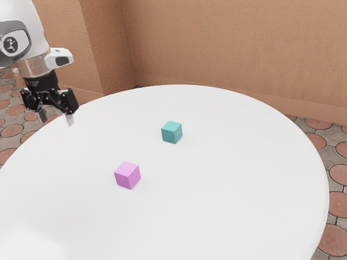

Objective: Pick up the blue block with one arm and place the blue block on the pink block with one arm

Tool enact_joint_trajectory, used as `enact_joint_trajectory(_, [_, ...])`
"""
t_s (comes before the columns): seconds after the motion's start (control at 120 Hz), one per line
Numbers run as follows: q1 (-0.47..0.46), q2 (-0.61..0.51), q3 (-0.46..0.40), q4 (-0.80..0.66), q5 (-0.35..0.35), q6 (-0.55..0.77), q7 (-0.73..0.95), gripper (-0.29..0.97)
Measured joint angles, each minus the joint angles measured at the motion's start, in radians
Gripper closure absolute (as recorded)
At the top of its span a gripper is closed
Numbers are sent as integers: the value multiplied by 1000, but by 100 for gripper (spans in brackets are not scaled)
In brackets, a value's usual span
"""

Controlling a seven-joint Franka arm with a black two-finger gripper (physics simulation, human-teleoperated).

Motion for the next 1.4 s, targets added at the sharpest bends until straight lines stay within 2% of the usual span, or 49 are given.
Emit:
enact_joint_trajectory(0.067, [0, 196, 2, 170, 8, 22, -20, 2])
enact_joint_trajectory(0.167, [-1, 534, -1, 530, 3, 38, -42, 2])
enact_joint_trajectory(0.233, [-12, 691, -5, 716, -6, 39, -49, 2])
enact_joint_trajectory(0.483, [-23, 1078, -45, 1198, -19, 12, -12, 3])
enact_joint_trajectory(0.633, [-13, 1281, -90, 1416, -23, -14, 28, 3])
enact_joint_trajectory(0.9, [-15, 1522, -121, 1676, -21, 16, 111, 3])
enact_joint_trajectory(1.017, [-17, 1584, -162, 1716, -21, 55, 139, 3])
enact_joint_trajectory(1.4, [-14, 1633, -199, 1738, -20, 131, 207, 4])
